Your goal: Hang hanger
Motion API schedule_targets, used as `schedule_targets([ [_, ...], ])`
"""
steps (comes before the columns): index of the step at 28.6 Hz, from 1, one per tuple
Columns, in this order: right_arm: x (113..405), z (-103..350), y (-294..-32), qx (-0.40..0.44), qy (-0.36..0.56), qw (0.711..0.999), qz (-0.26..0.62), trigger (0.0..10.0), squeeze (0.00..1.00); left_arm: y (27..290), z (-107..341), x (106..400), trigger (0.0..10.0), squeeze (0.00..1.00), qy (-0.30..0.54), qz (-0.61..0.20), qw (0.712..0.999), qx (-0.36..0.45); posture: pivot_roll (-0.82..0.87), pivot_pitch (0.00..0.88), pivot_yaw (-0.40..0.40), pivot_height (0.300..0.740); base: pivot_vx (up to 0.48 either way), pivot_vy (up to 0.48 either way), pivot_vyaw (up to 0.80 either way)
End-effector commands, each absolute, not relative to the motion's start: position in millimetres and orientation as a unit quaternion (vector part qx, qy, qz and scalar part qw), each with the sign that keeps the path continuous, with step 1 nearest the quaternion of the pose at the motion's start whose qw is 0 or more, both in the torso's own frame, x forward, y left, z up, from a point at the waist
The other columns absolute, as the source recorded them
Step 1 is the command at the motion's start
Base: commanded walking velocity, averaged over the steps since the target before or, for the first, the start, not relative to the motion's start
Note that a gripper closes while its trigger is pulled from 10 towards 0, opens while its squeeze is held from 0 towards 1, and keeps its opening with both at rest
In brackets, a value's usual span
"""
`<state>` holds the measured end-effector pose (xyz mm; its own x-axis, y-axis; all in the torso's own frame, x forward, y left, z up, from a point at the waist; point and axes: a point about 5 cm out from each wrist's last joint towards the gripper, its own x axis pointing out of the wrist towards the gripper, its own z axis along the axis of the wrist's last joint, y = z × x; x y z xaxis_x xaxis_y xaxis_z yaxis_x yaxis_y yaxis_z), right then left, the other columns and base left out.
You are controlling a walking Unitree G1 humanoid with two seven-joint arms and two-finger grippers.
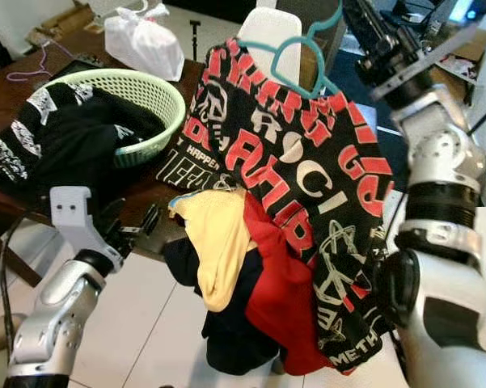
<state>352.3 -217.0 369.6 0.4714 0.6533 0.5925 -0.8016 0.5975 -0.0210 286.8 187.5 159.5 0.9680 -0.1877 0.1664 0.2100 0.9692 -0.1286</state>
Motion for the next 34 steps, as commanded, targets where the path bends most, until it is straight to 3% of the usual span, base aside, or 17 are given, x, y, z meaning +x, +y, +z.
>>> schedule_targets([
  [1, 344.3, 372.5, -221.0, 0.096, -0.28, 0.851, 0.433, 0.0, 0.0, 184.8, 161.9, 282.5, 10.0, 0.0, -0.077, -0.124, 0.988, -0.048, 0.1, 0.108, -0.117, 0.74, 0.0, 0.0, 0.0],
  [9, 330.7, 364.2, -229.5, 0.088, -0.264, 0.849, 0.449, 0.0, 0.0, 203.1, 209.1, 278.0, 10.0, 0.0, -0.146, -0.131, 0.98, -0.03, 0.1, 0.109, -0.114, 0.74, 0.0, 0.0, 0.0],
  [13, 314.5, 354.1, -229.2, 0.077, -0.255, 0.828, 0.494, 0.0, 0.0, 227.8, 300.8, 265.1, 10.0, 0.0, -0.264, -0.154, 0.949, 0.081, 0.1, 0.097, -0.107, 0.74, 0.0, 0.0, 0.0],
  [16, 314.5, 354.1, -229.2, 0.077, -0.255, 0.828, 0.494, 0.0, 0.0, 227.8, 300.8, 265.1, 10.0, 0.0, -0.264, -0.154, 0.949, 0.081, 0.1, 0.097, -0.107, 0.74, 0.0, 0.0, 0.0],
  [20, 307.6, 352.4, -232.7, 0.074, -0.257, 0.823, 0.501, 0.0, 0.0, 232.2, 321.4, 259.6, 10.0, 0.0, -0.275, -0.173, 0.934, 0.15, 0.09, 0.086, -0.099, 0.74, 0.0, 0.0, 0.0],
  [26, 290.0, 364.2, -239.9, 0.085, -0.293, 0.799, 0.518, 0.0, 0.0, 260.8, 323.2, 262.2, 10.0, 0.0, -0.24, -0.148, 0.937, 0.205, 0.09, 0.075, -0.09, 0.74, 0.0, 0.0, 0.0],
  [28, 288.1, 366.5, -241.4, 0.089, -0.301, 0.795, 0.519, 0.0, 0.0, 263.6, 320.1, 263.3, 10.0, 0.0, -0.231, -0.146, 0.939, 0.208, 0.09, 0.075, -0.09, 0.74, 0.0, 0.0, 0.0],
  [31, 272.1, 379.8, -250.4, 0.103, -0.337, 0.764, 0.541, 0.0, 0.0, 274.0, 309.3, 268.8, 10.0, 0.0, -0.195, -0.149, 0.946, 0.214, 0.09, 0.073, -0.091, 0.74, 0.0, 0.0, 0.0],
  [34, 270.0, 380.1, -249.9, 0.099, -0.336, 0.762, 0.545, 0.0, 0.0, 274.0, 309.5, 269.4, 10.0, 0.0, -0.195, -0.154, 0.945, 0.214, 0.09, 0.066, -0.088, 0.74, 0.0, 0.0, 0.0],
])
